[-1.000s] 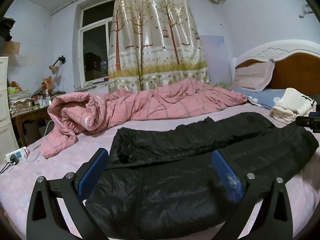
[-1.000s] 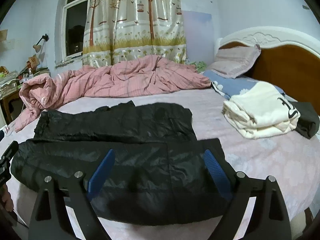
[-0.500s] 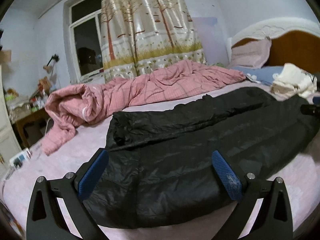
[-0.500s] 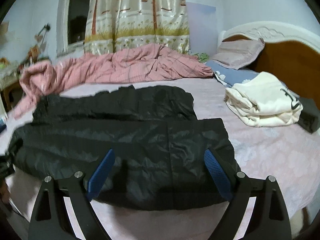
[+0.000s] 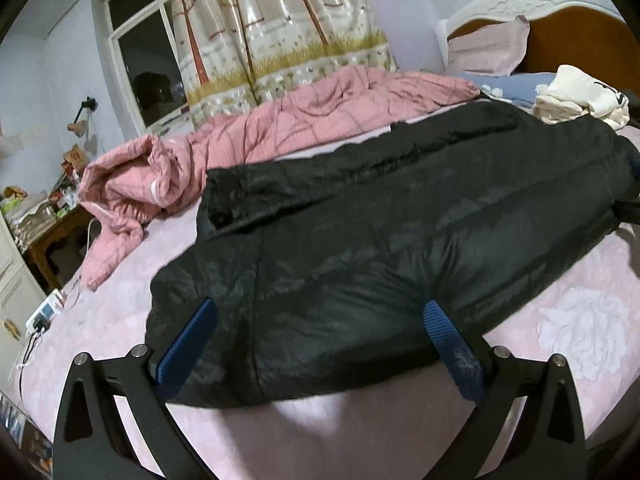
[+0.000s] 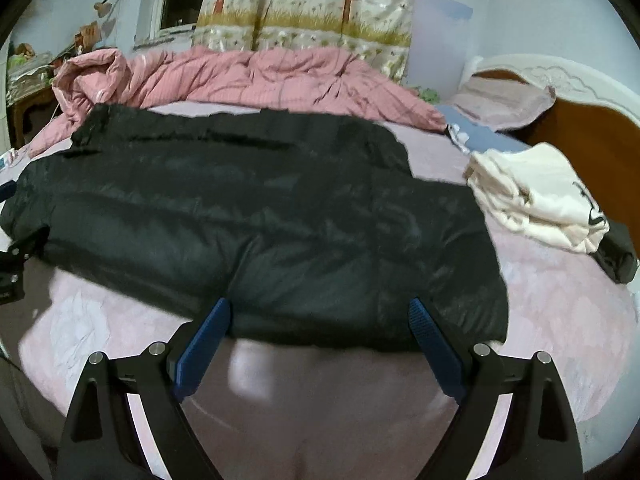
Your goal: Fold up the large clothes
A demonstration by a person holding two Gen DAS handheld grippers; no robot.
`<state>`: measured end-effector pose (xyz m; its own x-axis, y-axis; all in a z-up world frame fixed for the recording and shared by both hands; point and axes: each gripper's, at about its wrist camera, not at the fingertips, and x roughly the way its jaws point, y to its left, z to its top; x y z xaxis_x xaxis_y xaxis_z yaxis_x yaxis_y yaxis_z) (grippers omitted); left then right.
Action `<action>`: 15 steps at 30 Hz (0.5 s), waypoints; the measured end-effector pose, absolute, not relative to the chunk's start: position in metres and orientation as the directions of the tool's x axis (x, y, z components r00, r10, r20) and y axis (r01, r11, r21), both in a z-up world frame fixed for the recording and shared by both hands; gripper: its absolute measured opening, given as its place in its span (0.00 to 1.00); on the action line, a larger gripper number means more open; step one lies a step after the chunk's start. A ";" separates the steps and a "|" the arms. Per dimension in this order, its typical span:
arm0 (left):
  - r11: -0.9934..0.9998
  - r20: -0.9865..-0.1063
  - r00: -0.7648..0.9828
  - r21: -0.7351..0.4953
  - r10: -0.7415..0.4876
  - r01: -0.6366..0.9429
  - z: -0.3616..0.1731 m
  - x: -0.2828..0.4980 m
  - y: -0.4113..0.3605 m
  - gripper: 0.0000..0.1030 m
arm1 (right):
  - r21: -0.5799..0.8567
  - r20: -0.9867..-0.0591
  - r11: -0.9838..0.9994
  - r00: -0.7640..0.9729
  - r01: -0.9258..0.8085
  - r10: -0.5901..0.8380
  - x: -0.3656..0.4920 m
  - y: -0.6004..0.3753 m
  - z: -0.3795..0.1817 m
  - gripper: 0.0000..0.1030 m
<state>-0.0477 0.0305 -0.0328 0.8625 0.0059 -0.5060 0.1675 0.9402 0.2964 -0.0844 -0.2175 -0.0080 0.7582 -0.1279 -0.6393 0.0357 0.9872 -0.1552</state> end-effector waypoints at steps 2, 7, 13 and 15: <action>0.942 -0.522 0.853 0.291 0.011 0.166 -0.035 -0.049 0.032 1.00 | -0.150 -0.651 0.988 0.749 0.029 -0.121 -0.089 -0.216 -0.011 0.90; 0.947 -0.566 0.824 0.277 0.023 0.163 -0.042 -0.053 0.037 1.00 | -0.195 -0.692 0.980 0.703 0.035 -0.163 -0.096 -0.209 -0.023 0.90; 0.938 -0.566 0.821 0.318 0.069 0.141 -0.048 -0.051 0.032 1.00 | -0.225 -0.688 0.973 0.700 0.045 -0.191 -0.090 -0.206 -0.025 0.90; 0.940 -0.566 0.821 0.315 0.073 0.133 -0.048 -0.048 0.032 1.00 | -0.229 -0.680 0.972 0.705 0.053 -0.199 -0.088 -0.206 -0.025 0.90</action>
<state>-0.0480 0.0320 -0.0483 0.8212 0.0731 -0.5659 0.1334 0.9397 0.3150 -0.0880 -0.2061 -0.0250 0.7054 -0.1990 -0.6803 0.0531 0.9719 -0.2292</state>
